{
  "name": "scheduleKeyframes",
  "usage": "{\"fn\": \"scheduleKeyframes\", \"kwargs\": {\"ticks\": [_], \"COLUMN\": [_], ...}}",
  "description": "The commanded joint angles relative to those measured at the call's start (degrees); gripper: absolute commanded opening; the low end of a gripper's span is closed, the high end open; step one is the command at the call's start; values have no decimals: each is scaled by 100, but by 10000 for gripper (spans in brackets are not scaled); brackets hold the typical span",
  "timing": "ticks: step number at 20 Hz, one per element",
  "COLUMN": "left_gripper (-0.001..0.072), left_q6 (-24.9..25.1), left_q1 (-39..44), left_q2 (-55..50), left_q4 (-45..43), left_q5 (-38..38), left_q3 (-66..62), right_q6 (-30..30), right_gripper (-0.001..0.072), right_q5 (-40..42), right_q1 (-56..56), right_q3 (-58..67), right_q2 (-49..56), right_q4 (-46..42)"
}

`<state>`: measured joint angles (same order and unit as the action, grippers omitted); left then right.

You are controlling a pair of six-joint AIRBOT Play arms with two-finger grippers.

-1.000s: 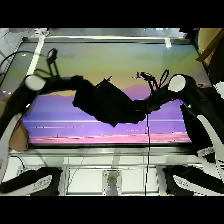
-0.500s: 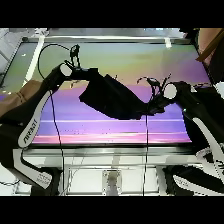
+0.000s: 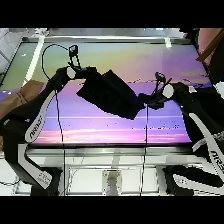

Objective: Fold the clothes and pants, and hang the long-sleeved shirts on hangers.

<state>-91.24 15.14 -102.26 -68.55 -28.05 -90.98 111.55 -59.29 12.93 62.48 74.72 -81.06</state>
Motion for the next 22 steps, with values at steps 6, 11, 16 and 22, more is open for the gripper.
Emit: {"fn": "scheduleKeyframes", "kwargs": {"ticks": [6, 11, 16, 22], "left_gripper": [95, 705, 704, 703], "left_q6": [-48, 404, 839, 809], "left_q1": [76, 81, -437, -1687], "left_q2": [-72, 122, 1130, 2400], "left_q4": [-22, -46, -50, -684], "left_q5": [365, 363, -448, -3211], "left_q3": [-87, -310, -345, -332], "right_q6": [-1670, -3263, -3770, -4118], "right_gripper": [557, 553, 552, 553], "right_q5": [-839, -1174, -1871, 37], "right_q1": [-1307, -1650, -1641, -1639], "right_q3": [2, 2, -79, -2726], "right_q2": [28, 26, 22, -1602], "right_q4": [459, 2127, 2623, 4000]}}
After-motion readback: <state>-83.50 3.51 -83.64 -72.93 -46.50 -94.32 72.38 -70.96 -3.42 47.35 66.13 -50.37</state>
